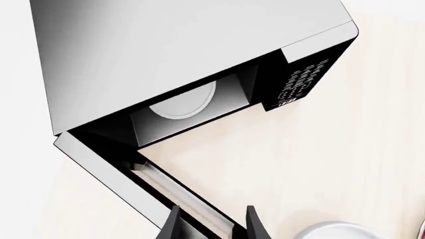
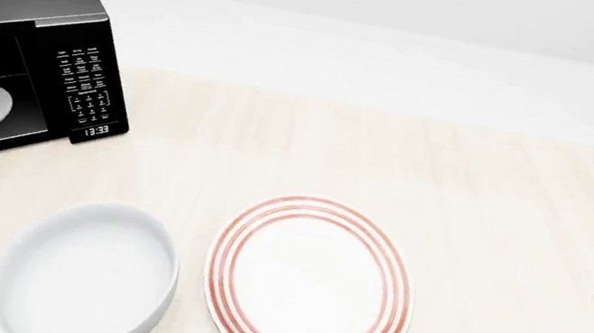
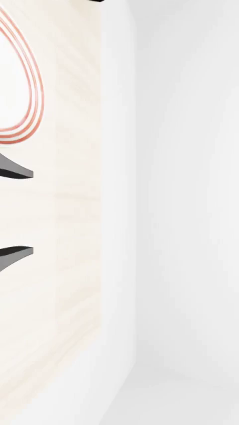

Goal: Open the microwave.

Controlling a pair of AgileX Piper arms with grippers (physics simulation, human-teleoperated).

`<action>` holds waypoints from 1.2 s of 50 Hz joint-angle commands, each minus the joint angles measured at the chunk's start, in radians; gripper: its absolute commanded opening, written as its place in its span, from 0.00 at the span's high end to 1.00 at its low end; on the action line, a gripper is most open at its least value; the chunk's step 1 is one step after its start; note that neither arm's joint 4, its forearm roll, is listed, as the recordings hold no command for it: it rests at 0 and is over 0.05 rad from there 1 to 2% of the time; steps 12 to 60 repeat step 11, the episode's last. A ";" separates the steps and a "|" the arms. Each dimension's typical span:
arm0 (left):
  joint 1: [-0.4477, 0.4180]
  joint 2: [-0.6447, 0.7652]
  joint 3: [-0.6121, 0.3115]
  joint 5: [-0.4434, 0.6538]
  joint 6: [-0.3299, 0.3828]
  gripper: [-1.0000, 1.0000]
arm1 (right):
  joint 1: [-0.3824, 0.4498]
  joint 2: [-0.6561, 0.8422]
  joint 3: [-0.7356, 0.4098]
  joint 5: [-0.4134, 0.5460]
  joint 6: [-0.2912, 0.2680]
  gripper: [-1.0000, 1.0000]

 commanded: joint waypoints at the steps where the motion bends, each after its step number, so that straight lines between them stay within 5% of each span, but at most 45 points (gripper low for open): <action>1: 0.013 0.018 0.000 -0.003 -0.005 0.00 | 0.000 0.000 0.000 0.000 0.000 0.00; 60: 0.055 -0.027 -0.028 0.019 0.036 0.00 | 0.000 0.000 0.000 0.000 0.000 0.00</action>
